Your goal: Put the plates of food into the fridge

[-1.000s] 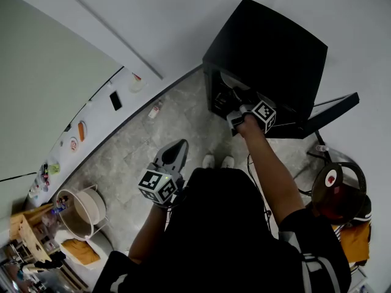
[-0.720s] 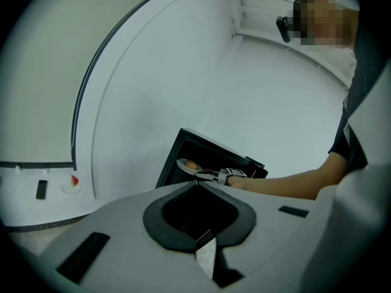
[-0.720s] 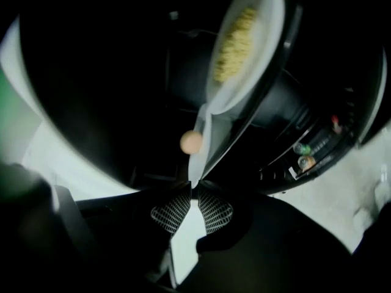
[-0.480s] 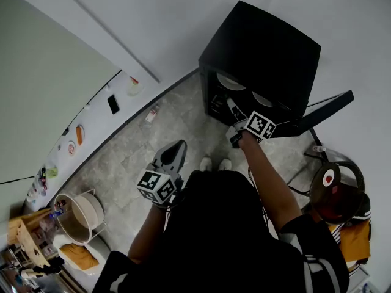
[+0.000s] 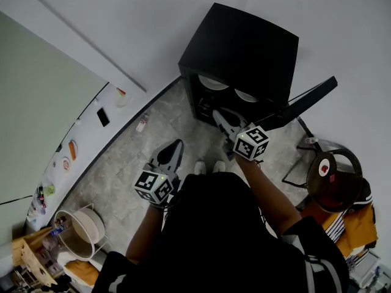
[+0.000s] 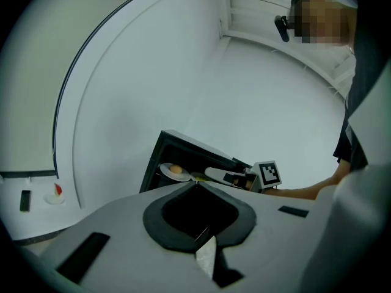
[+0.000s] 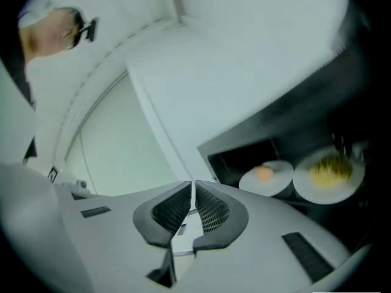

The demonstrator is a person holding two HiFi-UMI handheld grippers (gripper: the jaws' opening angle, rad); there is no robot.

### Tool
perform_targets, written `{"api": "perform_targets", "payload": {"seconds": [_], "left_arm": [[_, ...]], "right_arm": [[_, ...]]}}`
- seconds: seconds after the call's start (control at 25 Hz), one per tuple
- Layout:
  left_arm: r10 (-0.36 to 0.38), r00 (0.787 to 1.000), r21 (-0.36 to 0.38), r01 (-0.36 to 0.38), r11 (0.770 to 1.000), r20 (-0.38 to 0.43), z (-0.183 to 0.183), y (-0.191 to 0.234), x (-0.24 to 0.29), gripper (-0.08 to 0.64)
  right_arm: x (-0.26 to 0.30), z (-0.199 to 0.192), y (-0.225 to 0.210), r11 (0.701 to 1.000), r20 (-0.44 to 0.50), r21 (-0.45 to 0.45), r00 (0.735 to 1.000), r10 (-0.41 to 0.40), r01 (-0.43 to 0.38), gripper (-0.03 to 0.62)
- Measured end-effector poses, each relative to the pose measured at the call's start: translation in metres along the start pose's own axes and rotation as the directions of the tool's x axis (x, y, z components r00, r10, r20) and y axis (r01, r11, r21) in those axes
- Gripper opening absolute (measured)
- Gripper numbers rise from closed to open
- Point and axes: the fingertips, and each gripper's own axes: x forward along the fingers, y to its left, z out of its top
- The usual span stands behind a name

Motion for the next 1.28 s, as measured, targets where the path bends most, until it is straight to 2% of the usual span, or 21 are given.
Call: {"api": "perform_targets", "payload": {"seconds": [0.16,0.36,0.44,0.84,1.04,1.28], "left_arm": [[-0.035,0.999,0.013,0.035,0.999,-0.003,0.001,-0.008,0.005,0.023],[-0.060,0.998,0.038,0.060,0.997,-0.006,0.002,-0.018,0.012,0.023],[-0.062,0.998,0.053,0.063,0.997,-0.005,0.004,-0.022,0.016,0.023],[-0.092,0.996,0.102,0.091,0.991,0.011,0.012,-0.043,0.032,0.025],[-0.081,0.996,0.140,0.077,0.987,0.023,0.018,-0.048,0.033,0.025],[-0.027,0.997,0.181,0.013,0.983,0.076,0.029,-0.046,0.030,0.025]], "right_arm": [[-0.009,0.015,0.024,0.994,0.014,-0.107,1.000,0.022,-0.020,0.037],[-0.024,0.026,0.041,0.994,0.048,-0.111,0.999,0.009,-0.004,0.037],[-0.031,0.030,0.047,0.990,0.054,-0.141,0.999,0.002,0.006,0.037],[-0.070,0.058,0.072,0.946,0.101,-0.321,0.995,-0.003,0.036,0.037],[-0.081,0.073,0.085,0.927,0.136,-0.375,0.990,0.030,0.024,0.037],[-0.089,0.075,0.085,0.927,0.142,-0.375,0.989,0.031,0.025,0.037]]}}
